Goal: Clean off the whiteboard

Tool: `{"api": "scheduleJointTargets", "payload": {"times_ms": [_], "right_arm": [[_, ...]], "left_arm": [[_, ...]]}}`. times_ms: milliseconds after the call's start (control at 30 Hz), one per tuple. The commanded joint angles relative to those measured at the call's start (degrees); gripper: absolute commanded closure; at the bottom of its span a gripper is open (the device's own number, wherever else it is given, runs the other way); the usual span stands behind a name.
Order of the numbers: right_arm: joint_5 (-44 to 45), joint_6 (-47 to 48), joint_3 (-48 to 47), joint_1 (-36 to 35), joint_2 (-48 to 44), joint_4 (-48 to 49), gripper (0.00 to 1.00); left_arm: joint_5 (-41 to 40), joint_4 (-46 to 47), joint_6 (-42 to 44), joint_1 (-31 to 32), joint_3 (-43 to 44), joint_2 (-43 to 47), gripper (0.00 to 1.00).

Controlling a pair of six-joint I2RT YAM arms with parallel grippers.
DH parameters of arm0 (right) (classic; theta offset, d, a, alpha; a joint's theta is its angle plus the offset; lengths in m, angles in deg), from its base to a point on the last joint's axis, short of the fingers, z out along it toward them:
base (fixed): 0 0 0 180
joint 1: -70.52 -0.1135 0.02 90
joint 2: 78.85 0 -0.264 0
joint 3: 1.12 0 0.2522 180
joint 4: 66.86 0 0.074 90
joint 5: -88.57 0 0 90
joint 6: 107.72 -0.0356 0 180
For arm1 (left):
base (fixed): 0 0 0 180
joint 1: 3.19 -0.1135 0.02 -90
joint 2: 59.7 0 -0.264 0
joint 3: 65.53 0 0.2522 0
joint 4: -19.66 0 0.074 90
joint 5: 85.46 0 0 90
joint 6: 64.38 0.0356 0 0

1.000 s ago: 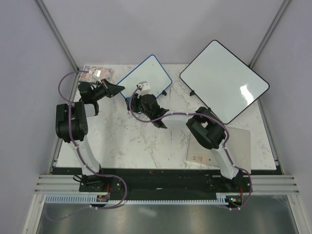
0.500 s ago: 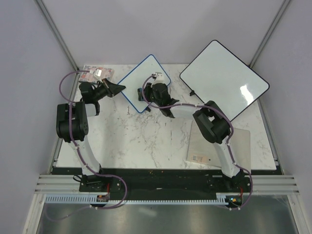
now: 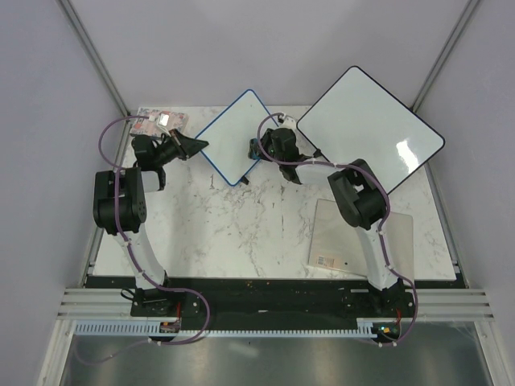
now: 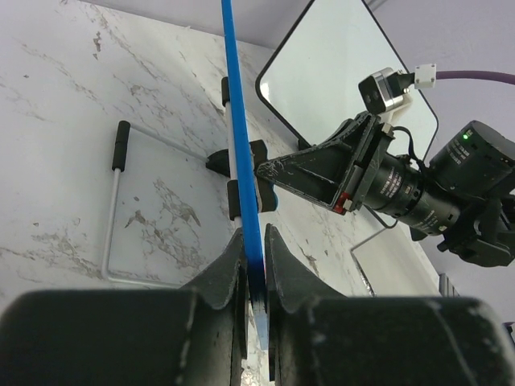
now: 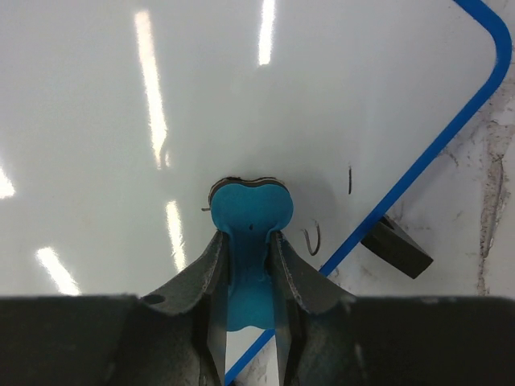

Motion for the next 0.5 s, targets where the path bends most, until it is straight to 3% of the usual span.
{"api": "scheduleJointTargets", "payload": {"times_ms": [0,267,467], "right_arm": [[4.9,-3.3,-0.4,1.1,5.2,-6.6,1.00],[10.3,-6.0,-1.5,2.1,5.8,-7.8,1.00],[6.4,-10.4,-0.6,5.3,6.7,-5.9,1.00]], "left_arm": [[9.6,1.8,0.8,2.9,0.3,1.0,0.98],[10.0,1.6,0.8,3.2,0.5,1.0,0.98],[10.0,1.6,0.9,3.2,0.6,0.9,0.98]]}}
